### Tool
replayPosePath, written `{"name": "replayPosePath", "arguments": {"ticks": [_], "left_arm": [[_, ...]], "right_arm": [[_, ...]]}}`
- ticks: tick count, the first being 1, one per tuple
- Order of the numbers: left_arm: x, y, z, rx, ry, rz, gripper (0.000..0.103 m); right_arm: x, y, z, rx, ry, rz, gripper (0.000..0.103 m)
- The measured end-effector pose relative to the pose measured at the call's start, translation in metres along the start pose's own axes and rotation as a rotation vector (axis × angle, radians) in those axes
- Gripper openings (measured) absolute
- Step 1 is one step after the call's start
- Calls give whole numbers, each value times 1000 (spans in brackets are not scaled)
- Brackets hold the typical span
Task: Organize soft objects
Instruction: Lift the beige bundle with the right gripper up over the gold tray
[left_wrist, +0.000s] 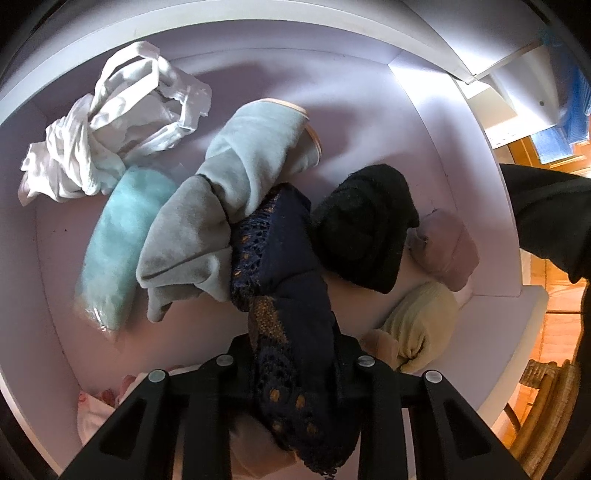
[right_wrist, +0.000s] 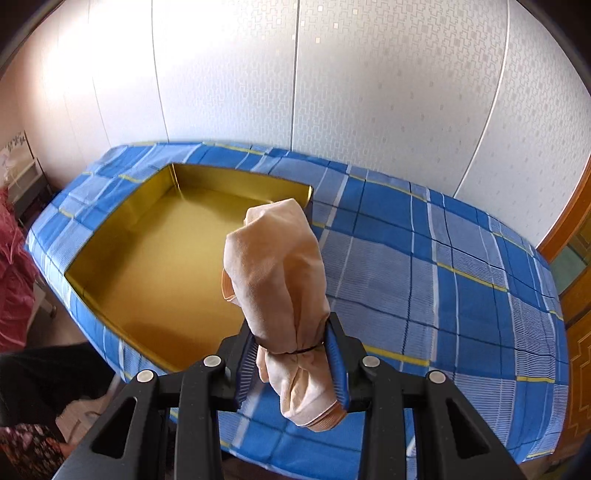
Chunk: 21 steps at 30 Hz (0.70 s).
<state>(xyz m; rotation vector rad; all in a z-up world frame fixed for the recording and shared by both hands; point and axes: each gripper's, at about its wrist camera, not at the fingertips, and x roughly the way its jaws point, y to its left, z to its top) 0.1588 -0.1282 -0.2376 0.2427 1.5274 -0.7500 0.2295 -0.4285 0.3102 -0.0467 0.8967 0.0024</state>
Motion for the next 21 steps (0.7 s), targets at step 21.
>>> {"name": "replayPosePath", "arguments": {"ticks": [21], "left_arm": [[3,-8,0,-1,-4,17,28]], "right_arm": [[100,5,81,375,64,146,35]]}}
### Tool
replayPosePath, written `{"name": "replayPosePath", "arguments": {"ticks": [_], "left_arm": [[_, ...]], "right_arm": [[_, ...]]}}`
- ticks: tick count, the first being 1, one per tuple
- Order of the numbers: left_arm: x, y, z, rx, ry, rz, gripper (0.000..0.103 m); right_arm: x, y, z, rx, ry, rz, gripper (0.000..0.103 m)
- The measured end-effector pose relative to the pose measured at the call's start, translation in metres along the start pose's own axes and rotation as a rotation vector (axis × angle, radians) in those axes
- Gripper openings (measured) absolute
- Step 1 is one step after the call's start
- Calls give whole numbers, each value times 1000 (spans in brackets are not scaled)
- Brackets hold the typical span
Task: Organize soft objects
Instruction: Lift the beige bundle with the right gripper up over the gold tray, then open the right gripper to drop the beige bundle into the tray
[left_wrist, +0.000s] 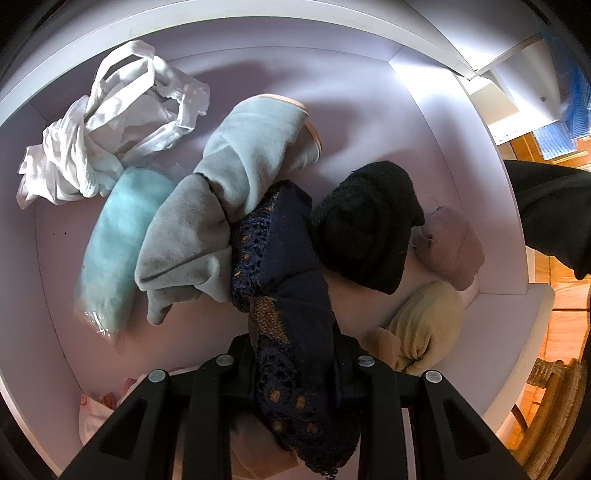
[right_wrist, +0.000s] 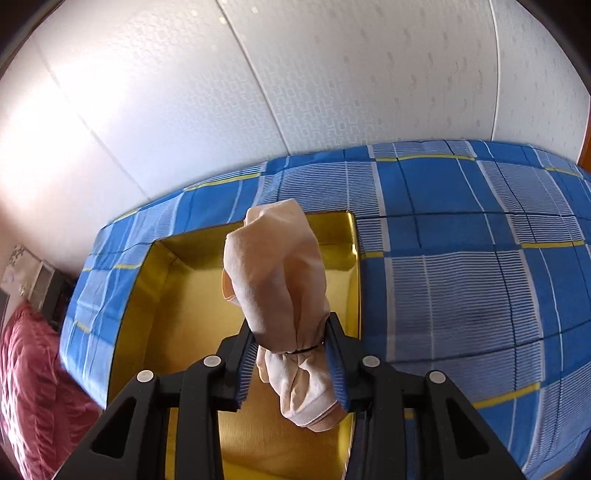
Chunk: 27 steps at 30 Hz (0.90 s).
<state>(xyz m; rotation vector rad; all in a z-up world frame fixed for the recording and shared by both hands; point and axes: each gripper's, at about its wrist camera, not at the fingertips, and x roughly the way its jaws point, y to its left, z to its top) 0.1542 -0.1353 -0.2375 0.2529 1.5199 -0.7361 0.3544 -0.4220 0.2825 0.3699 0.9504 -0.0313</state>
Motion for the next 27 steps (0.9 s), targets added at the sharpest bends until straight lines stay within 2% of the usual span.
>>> {"name": "replayPosePath", "arguments": {"ticks": [9,17,23,27], "left_arm": [[2,-1,-4,3,-7,6,28],[2,-1,-4,5,-9,4,28],[2,0,-4,2,-9,0,28],[2,1,-4,2,-9,0,28]], "right_arm": [[37,-5,16,80,26,-64,35],[57,-3,22,106,18,-172,35],[64,6,26,27,21,-250,36],[53,13,30,-3,-16,-307,41]]}}
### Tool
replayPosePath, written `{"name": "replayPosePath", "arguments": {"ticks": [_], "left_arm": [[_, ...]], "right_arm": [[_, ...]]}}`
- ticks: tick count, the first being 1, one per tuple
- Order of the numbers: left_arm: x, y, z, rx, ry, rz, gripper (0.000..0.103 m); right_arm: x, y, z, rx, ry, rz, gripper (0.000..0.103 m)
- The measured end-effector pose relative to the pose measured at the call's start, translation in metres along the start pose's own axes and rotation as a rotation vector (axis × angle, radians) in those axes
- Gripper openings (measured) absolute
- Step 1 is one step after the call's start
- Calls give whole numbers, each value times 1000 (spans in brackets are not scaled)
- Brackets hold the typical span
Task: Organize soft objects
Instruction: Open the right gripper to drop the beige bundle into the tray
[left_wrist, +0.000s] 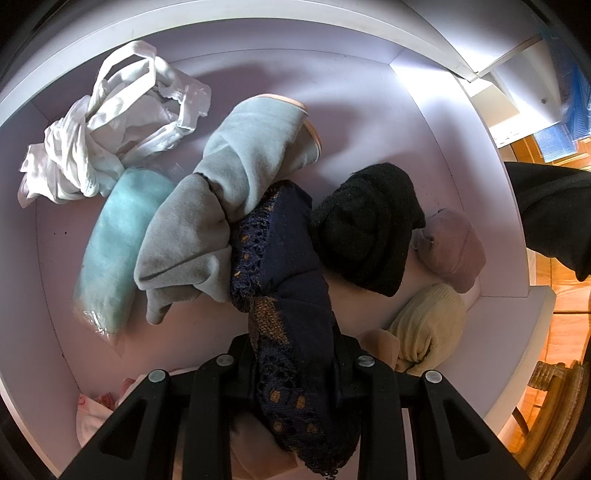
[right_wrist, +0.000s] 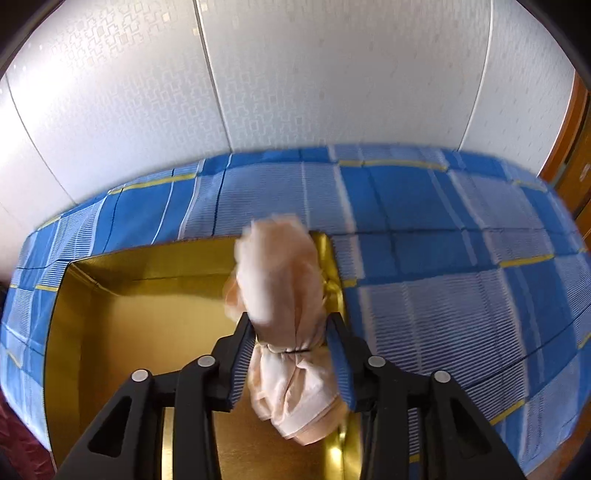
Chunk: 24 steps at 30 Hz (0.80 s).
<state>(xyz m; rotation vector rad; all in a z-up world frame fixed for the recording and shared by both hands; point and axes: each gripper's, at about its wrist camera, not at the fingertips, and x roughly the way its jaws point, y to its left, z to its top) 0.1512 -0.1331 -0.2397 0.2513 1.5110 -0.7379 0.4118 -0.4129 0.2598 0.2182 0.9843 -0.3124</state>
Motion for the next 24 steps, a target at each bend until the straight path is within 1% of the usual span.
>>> {"name": "replayPosePath", "arguments": {"ticks": [2,4,6,7,8,11,13,15,16,18,19,20,21,22,24], "left_arm": [[0,0,0,0,0,0,28],[0,-1,0,0,0,0,28],[0,-1,0,1,-1,0,28],[0,-1,0,0,-1,-1,28],[0,0,0,0,-2,-3,28],[-1,2,0,-4,-4,-11,28],[-2,5,-1,-9,-8,-22,28],[-3,8,-1,-21,-13,-36,28],[-3,10,-1,-23,-13,-40,28],[-3,12,-1,-26,-12,-46,28],[-3,12,-2,-26,-12,-47,28],[-3,13,-2,-26,-12,-49,28],[-4,14,-2,-28,-14,-53,28],[-4,14,-2,-30,-16,-56,28],[-5,16,-3,-39,-22,-66,28]], "right_arm": [[-9,2,3,-26,-37,-22,43],[-15,4,4,-48,-61,-42,43],[-19,5,4,-60,-80,10,43],[-18,7,3,-78,-73,59,42],[-17,9,1,-96,-63,74,40],[-10,21,-7,-167,-25,69,39],[-10,21,-13,-183,-14,65,39],[-24,15,-20,-163,-46,132,39],[-37,10,-26,-155,-74,193,39],[-60,7,-38,-195,-127,253,39],[-77,4,-52,-246,-166,276,39],[-88,2,-64,-281,-185,295,39],[-99,-1,-76,-311,-198,317,39],[-113,-7,-95,-349,-216,362,39],[-128,-16,-122,-389,-228,423,39]]}}
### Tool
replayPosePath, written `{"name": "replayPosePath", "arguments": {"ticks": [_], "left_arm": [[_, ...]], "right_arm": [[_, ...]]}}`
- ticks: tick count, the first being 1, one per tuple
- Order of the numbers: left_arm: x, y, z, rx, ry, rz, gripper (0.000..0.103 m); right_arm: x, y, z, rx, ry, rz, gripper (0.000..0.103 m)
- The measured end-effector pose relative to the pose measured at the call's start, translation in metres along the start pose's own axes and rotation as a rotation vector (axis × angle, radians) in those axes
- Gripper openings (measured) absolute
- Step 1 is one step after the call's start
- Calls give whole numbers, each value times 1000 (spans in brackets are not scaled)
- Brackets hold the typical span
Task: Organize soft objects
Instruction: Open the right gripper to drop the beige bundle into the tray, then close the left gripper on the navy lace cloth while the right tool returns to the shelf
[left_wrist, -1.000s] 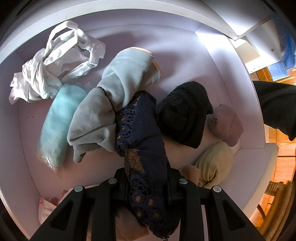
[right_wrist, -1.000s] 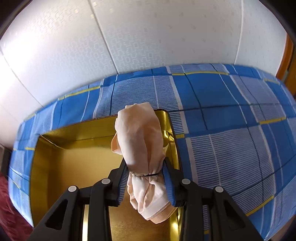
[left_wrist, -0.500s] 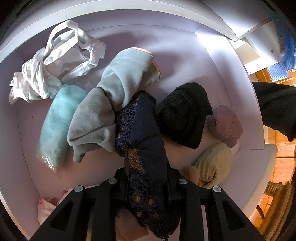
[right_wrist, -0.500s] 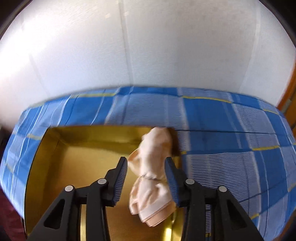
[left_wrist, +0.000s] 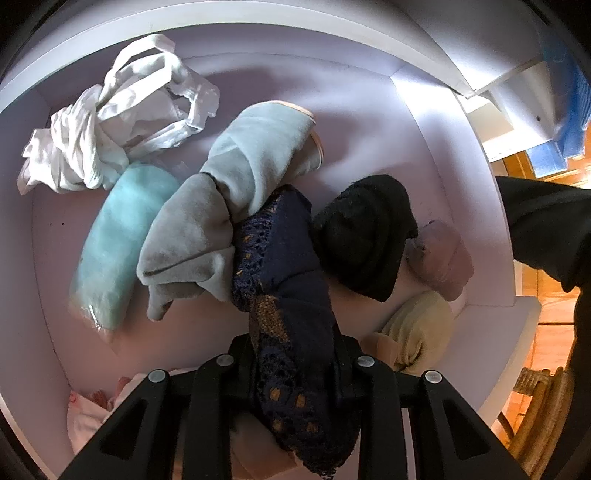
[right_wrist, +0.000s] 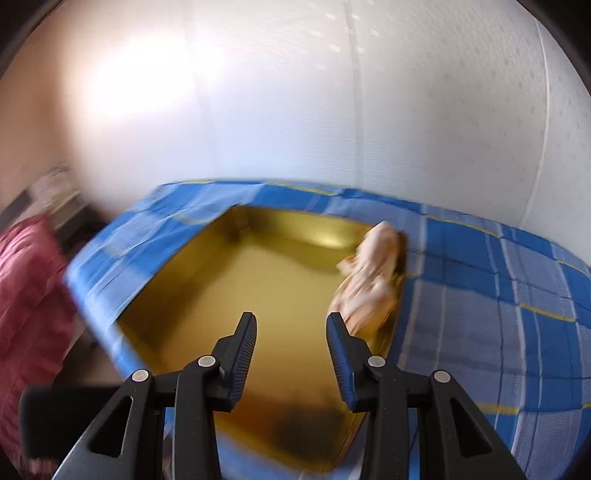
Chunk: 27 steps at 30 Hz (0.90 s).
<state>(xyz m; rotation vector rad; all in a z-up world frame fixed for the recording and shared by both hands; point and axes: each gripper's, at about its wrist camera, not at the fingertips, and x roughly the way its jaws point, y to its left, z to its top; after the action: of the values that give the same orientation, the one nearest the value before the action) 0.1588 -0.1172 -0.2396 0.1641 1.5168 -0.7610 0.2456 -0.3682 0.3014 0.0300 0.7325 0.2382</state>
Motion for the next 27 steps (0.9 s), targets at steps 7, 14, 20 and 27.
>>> {"name": "replayPosePath", "arguments": {"ticks": [7,14,20,27], "left_arm": [[-14,14,-5,-33,-30,-39,27],[-32,18,-6,-18,-65,-26,27],[-39,13,-8,5,-70,-30,27],[-51,-13,-13,156,-47,-1,27]], "right_arm": [[-50,41,-107,-201,28,239,40],[17,56,-185,-220,339,206,40],[97,43,-241,-135,688,45,40],[144,-10,-275,102,836,-24,44]]}}
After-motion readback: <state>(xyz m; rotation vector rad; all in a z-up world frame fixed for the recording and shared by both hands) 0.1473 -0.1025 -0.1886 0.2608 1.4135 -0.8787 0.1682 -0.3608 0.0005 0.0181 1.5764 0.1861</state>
